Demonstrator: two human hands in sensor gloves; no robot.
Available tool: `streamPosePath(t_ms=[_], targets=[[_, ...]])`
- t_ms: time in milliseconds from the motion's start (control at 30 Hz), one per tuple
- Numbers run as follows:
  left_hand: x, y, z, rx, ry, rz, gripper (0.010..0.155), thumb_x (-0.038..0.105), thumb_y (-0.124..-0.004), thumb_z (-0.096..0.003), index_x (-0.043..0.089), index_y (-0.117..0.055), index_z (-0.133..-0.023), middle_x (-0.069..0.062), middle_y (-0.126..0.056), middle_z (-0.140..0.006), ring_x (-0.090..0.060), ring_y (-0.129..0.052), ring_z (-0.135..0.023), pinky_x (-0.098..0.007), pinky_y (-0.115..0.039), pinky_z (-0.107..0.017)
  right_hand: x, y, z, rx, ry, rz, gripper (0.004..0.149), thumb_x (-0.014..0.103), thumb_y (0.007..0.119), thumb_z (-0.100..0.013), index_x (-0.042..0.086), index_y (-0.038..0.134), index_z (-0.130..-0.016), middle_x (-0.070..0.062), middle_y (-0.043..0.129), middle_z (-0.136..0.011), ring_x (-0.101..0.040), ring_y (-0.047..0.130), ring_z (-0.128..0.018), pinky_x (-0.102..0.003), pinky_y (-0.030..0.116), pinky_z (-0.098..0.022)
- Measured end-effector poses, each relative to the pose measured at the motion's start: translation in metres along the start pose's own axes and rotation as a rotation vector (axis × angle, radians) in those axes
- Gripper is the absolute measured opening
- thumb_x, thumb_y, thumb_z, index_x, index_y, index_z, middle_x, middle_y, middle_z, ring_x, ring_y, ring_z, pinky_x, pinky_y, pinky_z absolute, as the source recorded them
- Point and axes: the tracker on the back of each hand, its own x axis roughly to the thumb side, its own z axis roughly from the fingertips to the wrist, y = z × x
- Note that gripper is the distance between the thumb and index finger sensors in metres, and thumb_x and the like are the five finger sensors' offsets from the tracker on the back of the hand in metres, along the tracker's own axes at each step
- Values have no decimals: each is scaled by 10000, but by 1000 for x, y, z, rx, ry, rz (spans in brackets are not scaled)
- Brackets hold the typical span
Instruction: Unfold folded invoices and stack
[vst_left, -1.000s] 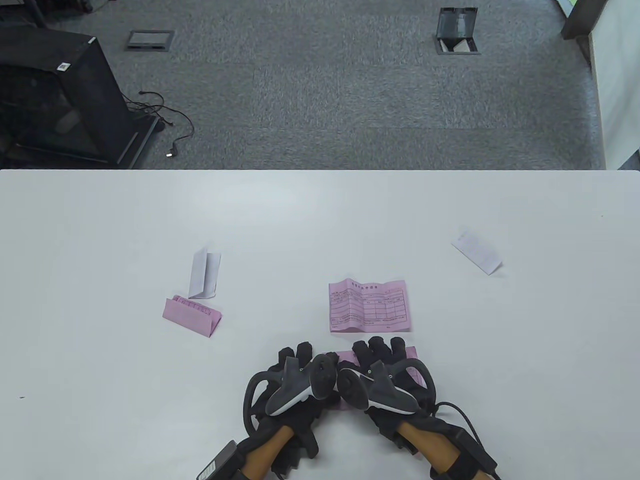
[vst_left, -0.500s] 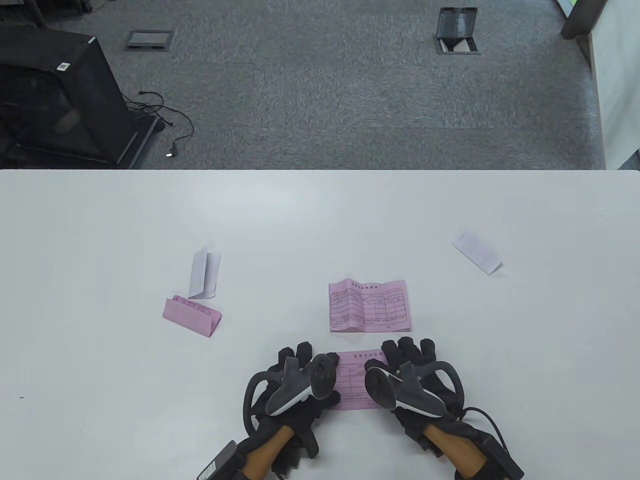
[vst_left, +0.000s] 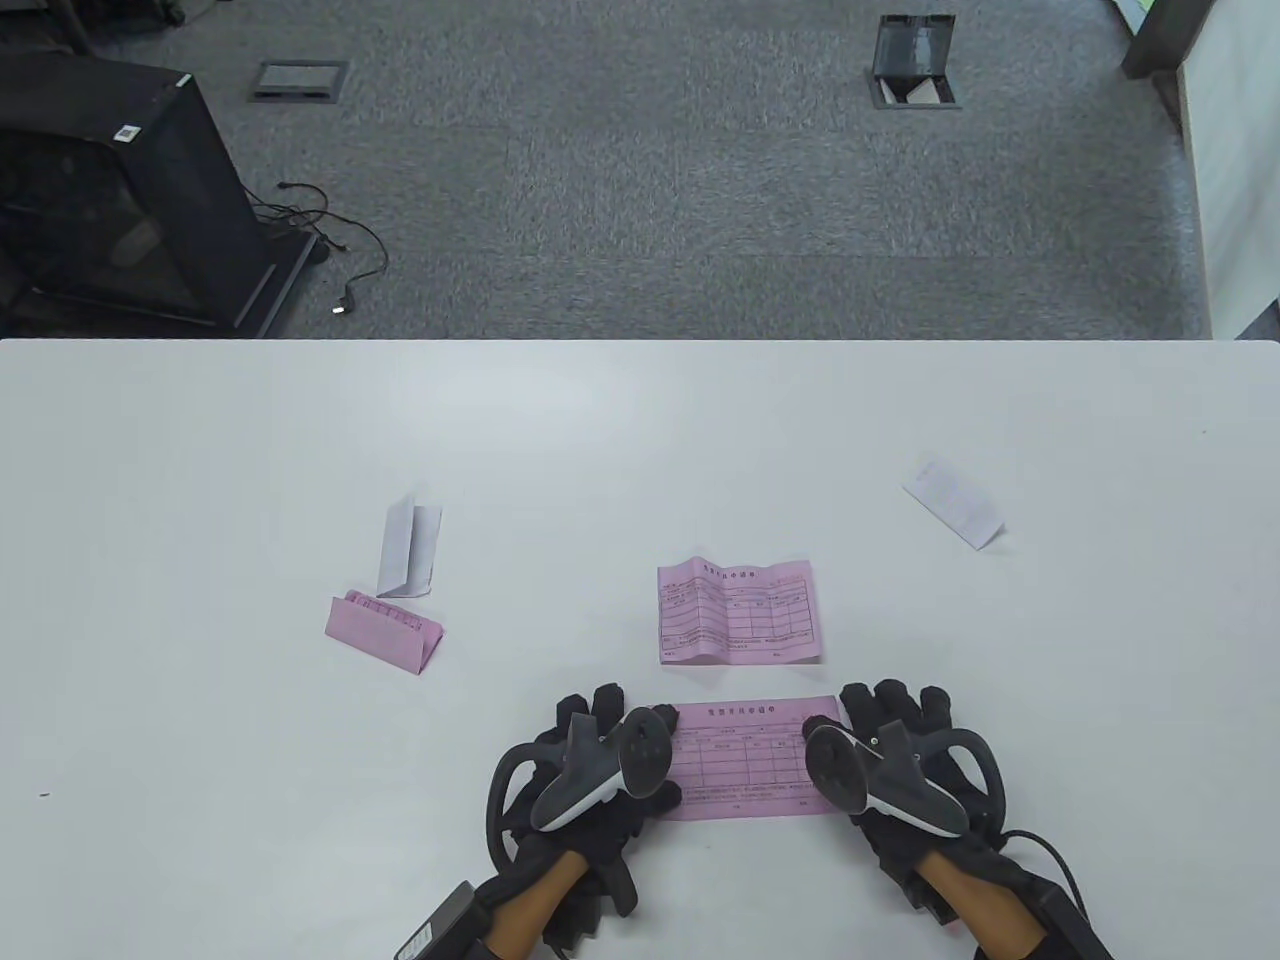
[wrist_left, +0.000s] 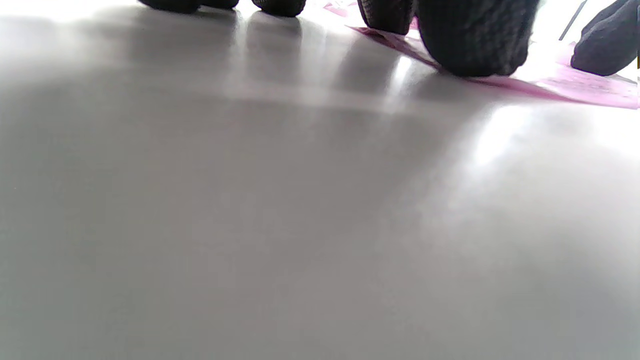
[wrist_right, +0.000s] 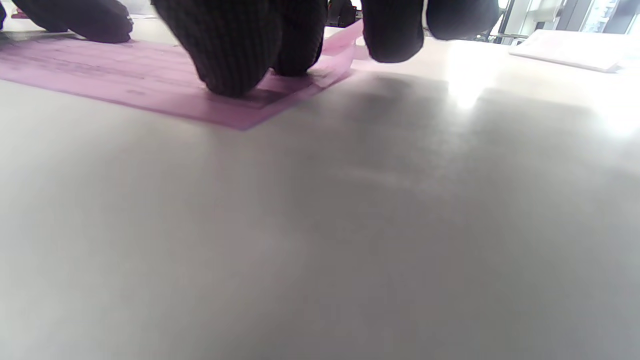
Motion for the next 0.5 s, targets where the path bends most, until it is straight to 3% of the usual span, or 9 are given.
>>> streamPosePath(t_ms=[333, 500], targets=[[0, -1, 0, 2, -1, -1, 750, 561, -744, -465, 439, -407, -1124, -130, -228, -1229, -486, -236, -1058, -581, -398, -750, -1, -1, 1, -4, 10, -9, 553, 467, 738, -450, 338, 627, -976, -137, 562, -1100, -482, 505, -1003, -751, 394, -674], [0, -1, 0, 0, 1, 1, 748, 565, -744, -463, 444, -409, -1121, -126, -224, -1230, -484, -234, -1058, -579, -396, -752, -11, 4, -1, 38, 36, -195, 576, 460, 750, -448, 319, 610, -988, -157, 534, -1101, -488, 492, -1001, -749, 394, -671]])
